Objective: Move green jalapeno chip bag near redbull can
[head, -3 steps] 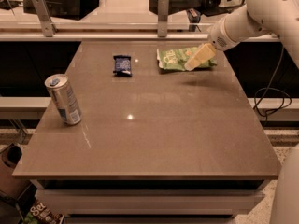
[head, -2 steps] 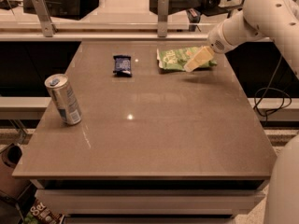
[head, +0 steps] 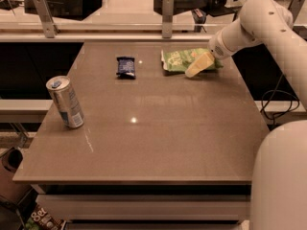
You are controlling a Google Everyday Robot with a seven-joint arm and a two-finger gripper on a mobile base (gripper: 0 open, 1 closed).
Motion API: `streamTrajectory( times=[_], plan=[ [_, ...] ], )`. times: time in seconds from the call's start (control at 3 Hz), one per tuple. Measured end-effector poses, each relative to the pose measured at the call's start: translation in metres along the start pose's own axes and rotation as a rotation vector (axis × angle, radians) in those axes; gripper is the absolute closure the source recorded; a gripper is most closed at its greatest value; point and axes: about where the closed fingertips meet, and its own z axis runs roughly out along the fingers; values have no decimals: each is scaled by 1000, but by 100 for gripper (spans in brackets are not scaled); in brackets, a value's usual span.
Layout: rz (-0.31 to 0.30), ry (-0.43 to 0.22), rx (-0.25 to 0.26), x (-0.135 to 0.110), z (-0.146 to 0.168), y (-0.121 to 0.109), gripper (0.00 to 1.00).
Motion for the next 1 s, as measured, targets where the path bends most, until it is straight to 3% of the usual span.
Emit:
streamTrajectory(
  times=[0.33, 1.0],
  plan=[
    [-11, 12, -29, -1, 17, 4, 18],
    [-11, 12, -30, -5, 14, 3, 64]
  ],
)
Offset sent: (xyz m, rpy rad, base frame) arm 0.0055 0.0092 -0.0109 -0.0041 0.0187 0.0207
